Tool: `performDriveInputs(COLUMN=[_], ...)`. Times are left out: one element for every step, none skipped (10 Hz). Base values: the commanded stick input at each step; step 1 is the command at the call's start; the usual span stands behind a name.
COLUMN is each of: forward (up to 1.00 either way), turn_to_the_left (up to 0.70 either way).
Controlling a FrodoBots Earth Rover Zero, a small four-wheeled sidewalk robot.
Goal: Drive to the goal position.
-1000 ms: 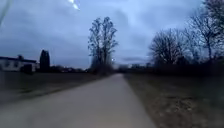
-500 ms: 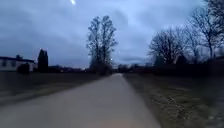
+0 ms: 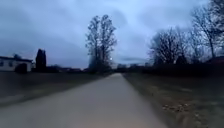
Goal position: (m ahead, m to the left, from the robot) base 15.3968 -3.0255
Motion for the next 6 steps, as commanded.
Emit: performDriveInputs(forward=[1.00,1.00,1.00,1.00,1.00,1.00], turn_to_the_left=[0.04,0.04,0.04,-0.14,-0.36,-0.14])
